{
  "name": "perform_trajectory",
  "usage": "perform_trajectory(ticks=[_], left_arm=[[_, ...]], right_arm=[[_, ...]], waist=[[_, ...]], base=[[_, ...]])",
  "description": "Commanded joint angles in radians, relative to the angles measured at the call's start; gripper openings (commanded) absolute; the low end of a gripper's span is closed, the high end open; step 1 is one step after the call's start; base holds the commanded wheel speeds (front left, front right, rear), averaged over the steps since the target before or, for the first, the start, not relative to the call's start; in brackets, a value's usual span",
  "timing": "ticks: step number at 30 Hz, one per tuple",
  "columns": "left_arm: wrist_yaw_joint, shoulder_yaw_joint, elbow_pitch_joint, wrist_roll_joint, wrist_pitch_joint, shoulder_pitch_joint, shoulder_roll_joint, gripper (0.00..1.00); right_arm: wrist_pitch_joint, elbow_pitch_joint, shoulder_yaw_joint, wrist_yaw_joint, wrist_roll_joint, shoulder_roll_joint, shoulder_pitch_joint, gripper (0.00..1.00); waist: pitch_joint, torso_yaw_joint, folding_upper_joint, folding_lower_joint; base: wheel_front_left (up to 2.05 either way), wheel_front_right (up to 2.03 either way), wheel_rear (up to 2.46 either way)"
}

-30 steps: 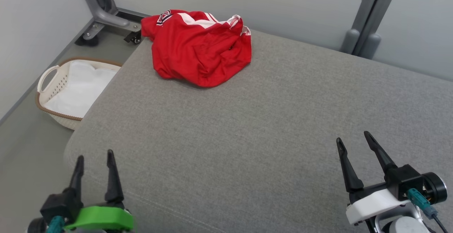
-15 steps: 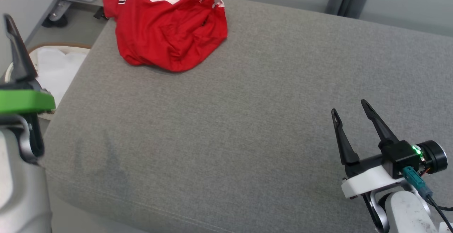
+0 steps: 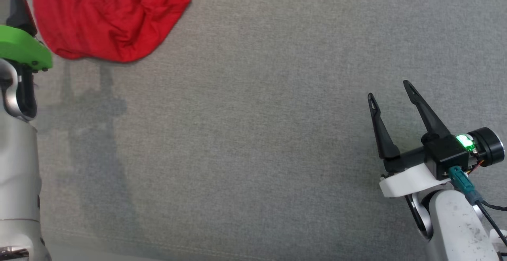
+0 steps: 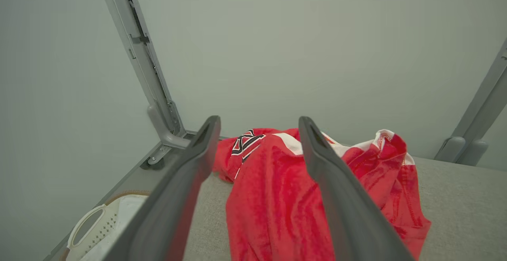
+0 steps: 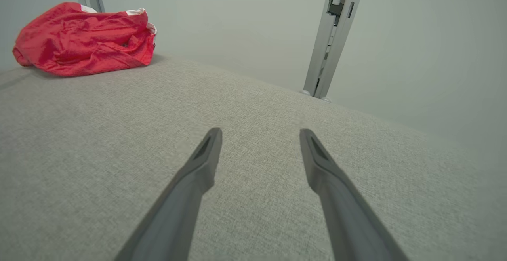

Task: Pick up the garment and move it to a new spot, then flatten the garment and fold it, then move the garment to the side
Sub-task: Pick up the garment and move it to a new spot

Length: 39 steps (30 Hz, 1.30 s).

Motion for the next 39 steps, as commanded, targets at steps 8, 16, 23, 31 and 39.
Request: perform_trajectory(ticks=[8,16,23,31,39], left_arm=[[-0.001,-0.143,0.101,-0.118,0.018,-0.052,0.020,1.00],[-0.001,-0.205,0.198,-0.185,0.014,-0.086,0.052,1.00],[-0.001,-0.247,0.244,-0.217,-0.009,-0.109,0.057,0.11],[-0.001,-0.294,0.254,-0.248,-0.069,-0.095,0.074,0.00],[0.000,-0.317,0.217,-0.212,-0.117,-0.084,0.127,0.00]], right_arm=[[-0.005,-0.020,-0.015,-0.001,-0.021,-0.004,-0.020,1.00],[-0.005,-0.030,-0.009,-0.001,-0.016,-0.004,-0.023,1.00],[-0.005,-0.021,-0.016,-0.001,-0.003,-0.004,-0.029,1.00],[-0.005,0.001,-0.004,-0.001,0.017,-0.004,-0.026,1.00],[-0.005,0.029,0.002,-0.001,0.051,-0.004,0.005,1.00]], waist=[[0.135,-0.096,-0.0001,0.0000],[0.174,-0.117,-0.0001,0.0000],[0.176,-0.120,-0.0001,0.0000],[0.119,-0.114,-0.0001,0.0000],[0.009,-0.116,-0.0001,0.0000]], base=[[0.00,0.00,0.00],[0.00,0.00,0.00],[0.00,0.00,0.00],[0.00,0.00,0.00],[0.00,0.00,0.00]])
